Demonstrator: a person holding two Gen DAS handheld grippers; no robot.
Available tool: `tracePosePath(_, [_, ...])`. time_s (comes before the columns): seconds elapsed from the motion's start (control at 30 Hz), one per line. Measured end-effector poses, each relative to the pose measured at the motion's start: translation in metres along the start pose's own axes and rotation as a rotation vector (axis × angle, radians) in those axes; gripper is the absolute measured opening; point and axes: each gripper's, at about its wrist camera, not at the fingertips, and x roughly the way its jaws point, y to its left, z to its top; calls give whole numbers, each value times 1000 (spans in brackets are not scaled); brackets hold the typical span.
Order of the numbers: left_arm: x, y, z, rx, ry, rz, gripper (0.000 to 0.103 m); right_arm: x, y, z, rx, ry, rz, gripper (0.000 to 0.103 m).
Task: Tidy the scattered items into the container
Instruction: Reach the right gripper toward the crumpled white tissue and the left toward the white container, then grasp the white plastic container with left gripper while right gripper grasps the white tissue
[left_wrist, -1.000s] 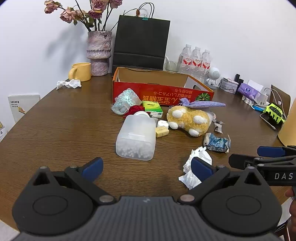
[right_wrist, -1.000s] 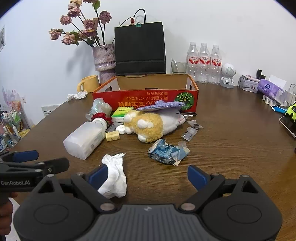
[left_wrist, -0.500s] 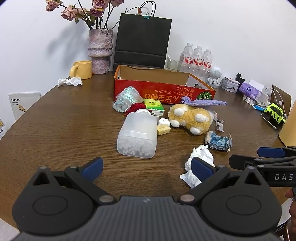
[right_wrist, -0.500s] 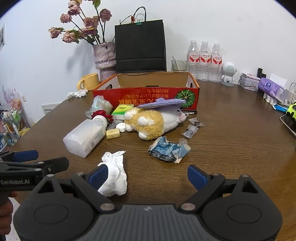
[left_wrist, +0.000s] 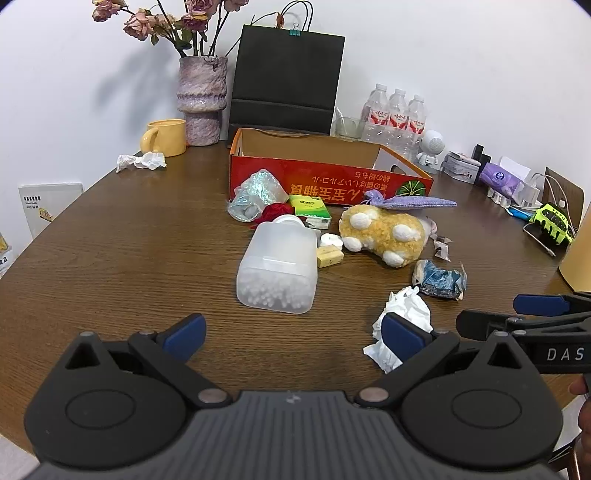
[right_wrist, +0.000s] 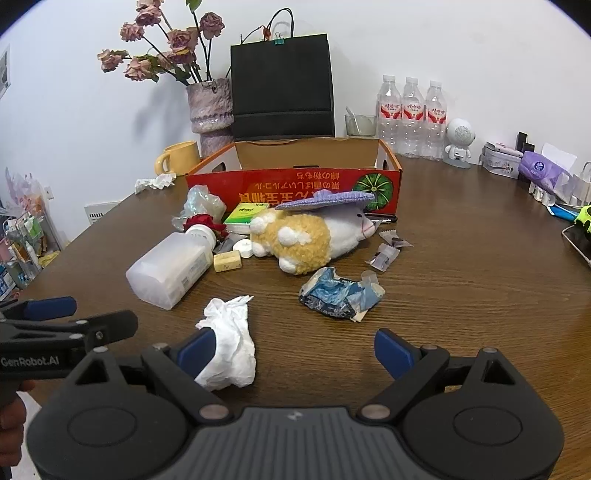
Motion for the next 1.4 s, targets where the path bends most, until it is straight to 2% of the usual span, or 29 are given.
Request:
tracePosePath(0.47, [10,7,-3,-11,26,-6,103,21,9,-6,-10,58,37,93])
tracePosePath(0.6, [13,13,6,-6,-16,1,103,31,15,-7,-30,79,59,93])
tracePosePath(0.8, [37,13,21,8,-6,-14,103,50,32,-8,-98,77,73,91])
tracePosePath(0.87, [47,11,27,21,-13,-11,103,58,37,-7,-105,96,103,83])
tracePosePath(1.0, [68,9,36,43,12,-4,103,64,43,-7,-127,84,98,76])
tracePosePath(1.23, [93,8,37,62,53,11,103,70,37,-3,-138,48,69,46])
tracePosePath(1.3, [97,6,36,69,61,21,101,71,36,-2,-141,38,74,32])
tracePosePath(1.33, [99,5,36,76,61,26,97,73,35,-1,-140,35,77,30])
tracePosePath(1.4, [103,5,36,83,67,31,80,75,34,1,-148,27,83,26])
